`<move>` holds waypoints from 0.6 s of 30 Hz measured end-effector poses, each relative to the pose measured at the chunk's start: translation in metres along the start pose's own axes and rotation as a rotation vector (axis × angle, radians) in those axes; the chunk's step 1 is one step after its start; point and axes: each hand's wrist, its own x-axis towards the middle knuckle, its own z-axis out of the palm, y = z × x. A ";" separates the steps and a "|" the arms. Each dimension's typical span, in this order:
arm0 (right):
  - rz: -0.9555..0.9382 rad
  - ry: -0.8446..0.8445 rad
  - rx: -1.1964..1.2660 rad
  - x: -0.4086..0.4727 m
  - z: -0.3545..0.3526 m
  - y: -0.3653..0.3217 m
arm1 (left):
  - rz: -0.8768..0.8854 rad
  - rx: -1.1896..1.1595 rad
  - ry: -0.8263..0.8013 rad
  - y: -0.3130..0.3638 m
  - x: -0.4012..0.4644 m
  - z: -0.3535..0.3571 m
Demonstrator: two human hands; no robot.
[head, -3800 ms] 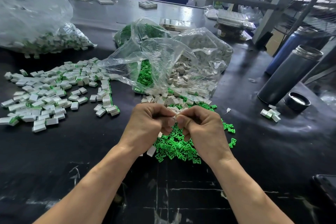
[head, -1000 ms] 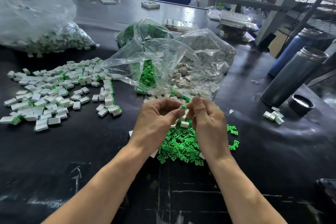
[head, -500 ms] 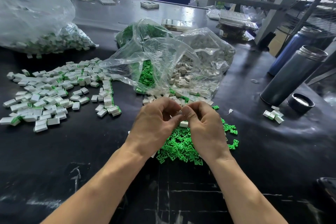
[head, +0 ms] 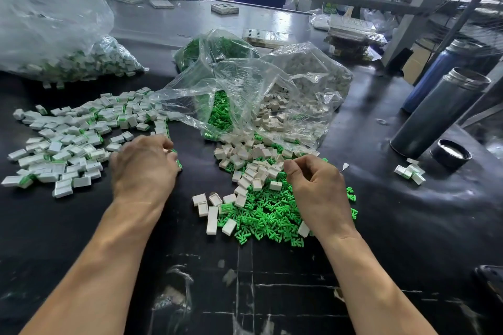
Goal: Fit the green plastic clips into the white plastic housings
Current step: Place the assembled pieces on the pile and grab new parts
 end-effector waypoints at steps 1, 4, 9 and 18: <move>0.000 -0.010 -0.032 0.000 -0.001 0.000 | -0.026 0.027 -0.008 -0.003 0.002 0.000; 0.018 -0.035 -0.128 0.001 -0.003 0.001 | -0.043 0.053 -0.001 -0.009 0.006 0.004; 0.040 -0.057 -0.203 0.004 -0.010 0.003 | -0.058 0.054 -0.011 -0.012 0.010 0.008; 0.064 -0.105 -0.231 0.008 -0.023 0.005 | 0.040 -0.069 0.062 -0.004 0.005 0.004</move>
